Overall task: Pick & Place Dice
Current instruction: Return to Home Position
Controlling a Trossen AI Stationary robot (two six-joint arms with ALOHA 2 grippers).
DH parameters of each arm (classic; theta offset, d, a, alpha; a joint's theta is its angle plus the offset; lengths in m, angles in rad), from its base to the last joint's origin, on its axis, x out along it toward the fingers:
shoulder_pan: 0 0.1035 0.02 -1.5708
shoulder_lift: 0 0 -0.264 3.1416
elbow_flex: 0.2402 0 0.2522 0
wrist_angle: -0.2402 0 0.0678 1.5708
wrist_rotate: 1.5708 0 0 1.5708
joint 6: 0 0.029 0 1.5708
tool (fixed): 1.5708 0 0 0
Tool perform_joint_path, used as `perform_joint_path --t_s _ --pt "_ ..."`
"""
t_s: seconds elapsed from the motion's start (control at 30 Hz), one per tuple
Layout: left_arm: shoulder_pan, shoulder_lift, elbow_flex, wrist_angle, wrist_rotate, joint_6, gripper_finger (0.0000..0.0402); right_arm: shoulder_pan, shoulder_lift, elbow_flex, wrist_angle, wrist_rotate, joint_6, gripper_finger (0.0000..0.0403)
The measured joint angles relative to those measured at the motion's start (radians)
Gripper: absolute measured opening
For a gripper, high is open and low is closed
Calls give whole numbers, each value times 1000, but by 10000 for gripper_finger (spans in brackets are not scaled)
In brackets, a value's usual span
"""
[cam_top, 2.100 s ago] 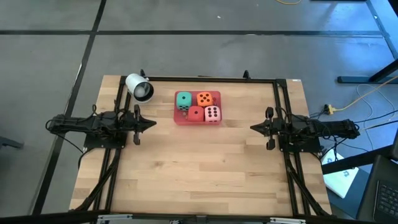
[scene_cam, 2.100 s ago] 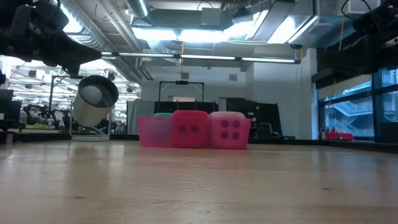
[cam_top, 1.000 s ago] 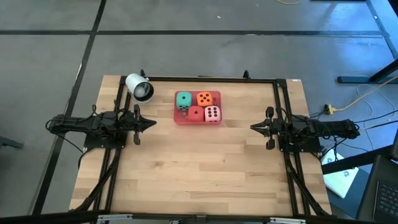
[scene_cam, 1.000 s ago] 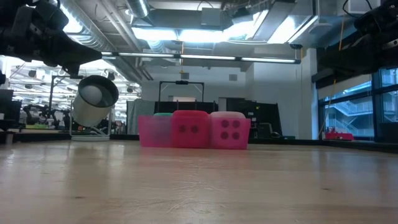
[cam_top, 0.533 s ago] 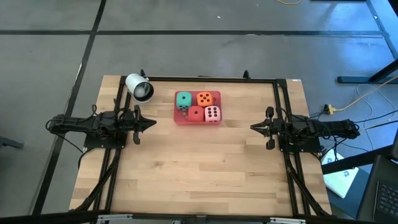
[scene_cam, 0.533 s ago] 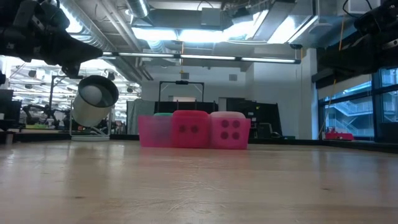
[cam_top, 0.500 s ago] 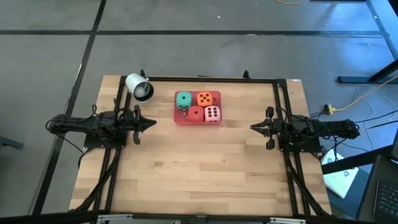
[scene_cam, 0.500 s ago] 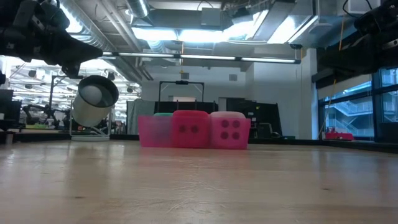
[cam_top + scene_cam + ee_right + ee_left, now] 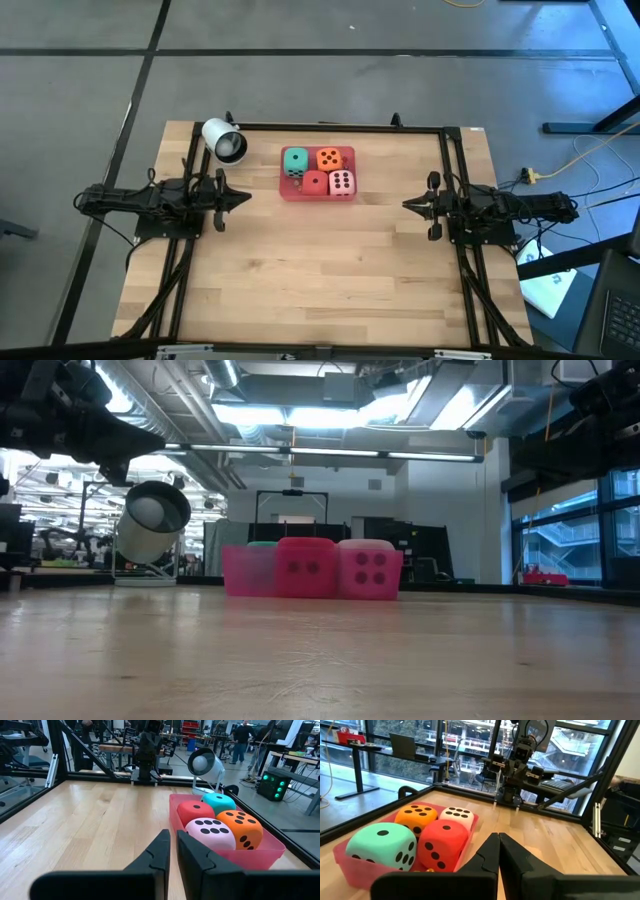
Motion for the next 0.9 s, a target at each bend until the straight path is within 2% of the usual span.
perform_joint_path --t_s 0.9 --pt "0 0 2 2 1 1 5 0 0 0 0 0 0 33"
